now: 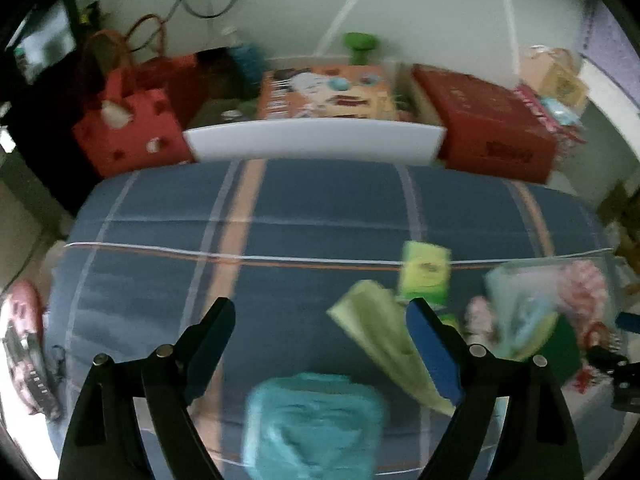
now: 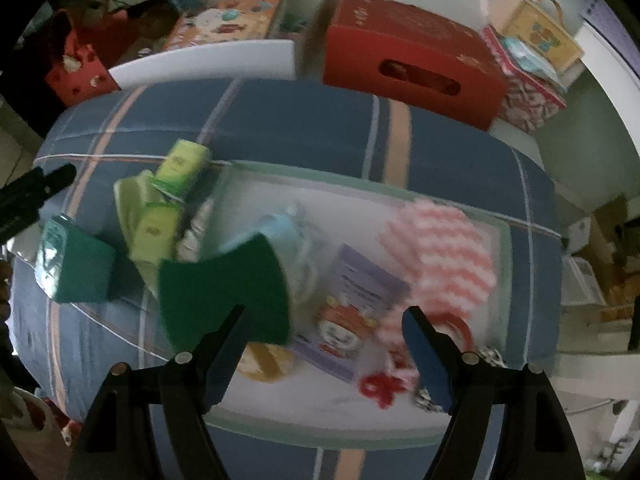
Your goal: Organize soft objects
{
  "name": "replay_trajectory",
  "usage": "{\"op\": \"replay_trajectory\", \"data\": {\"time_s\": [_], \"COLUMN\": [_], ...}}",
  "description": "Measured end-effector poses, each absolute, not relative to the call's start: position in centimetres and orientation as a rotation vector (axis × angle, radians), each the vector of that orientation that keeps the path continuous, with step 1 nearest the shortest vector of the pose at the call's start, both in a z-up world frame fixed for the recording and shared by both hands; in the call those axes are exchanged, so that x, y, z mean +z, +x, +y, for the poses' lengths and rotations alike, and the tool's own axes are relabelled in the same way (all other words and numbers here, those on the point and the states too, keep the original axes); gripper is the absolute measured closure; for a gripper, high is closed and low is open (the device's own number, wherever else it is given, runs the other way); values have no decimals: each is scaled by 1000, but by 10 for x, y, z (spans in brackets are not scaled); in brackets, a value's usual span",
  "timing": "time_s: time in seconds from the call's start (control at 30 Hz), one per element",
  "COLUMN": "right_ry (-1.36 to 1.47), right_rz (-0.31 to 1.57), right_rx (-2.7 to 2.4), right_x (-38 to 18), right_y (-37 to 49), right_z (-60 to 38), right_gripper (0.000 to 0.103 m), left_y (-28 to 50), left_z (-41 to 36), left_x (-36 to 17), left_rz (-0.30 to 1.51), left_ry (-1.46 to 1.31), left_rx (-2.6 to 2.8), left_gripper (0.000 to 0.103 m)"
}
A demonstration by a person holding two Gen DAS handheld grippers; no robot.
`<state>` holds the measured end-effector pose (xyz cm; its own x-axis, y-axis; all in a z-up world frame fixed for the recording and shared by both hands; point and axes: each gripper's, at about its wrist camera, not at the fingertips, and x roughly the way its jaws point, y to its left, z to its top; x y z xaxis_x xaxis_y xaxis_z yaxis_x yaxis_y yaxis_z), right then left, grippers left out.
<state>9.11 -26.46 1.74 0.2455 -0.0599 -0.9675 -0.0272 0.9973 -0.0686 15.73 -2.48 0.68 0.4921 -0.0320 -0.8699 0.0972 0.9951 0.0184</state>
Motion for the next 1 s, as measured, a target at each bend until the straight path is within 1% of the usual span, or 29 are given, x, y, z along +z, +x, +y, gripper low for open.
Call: {"op": "replay_trajectory", "data": {"time_s": [0.17, 0.43, 0.57, 0.87, 1.0], "right_ry": [-73, -37, 7, 102, 84], "right_rz": [1250, 1144, 1120, 1113, 1111], "right_rx": [-10, 46, 19, -87, -98], "right_x": [26, 35, 25, -9, -15], "right_y": [105, 124, 130, 126, 125], "right_z": [-234, -168, -145, -126, -122], "right_gripper": [23, 22, 22, 22, 22], "left_y": [159, 159, 161, 164, 166], "left_z": [-3, 8, 17, 29, 29], "left_x": [4, 6, 2, -5, -10], "left_rz": [1057, 1054, 1067, 1082, 1096], "left_ry": [77, 68, 79, 58, 42], "left_rx": [-7, -21, 9, -8, -19], "left_gripper": [15, 15, 15, 15, 15]}}
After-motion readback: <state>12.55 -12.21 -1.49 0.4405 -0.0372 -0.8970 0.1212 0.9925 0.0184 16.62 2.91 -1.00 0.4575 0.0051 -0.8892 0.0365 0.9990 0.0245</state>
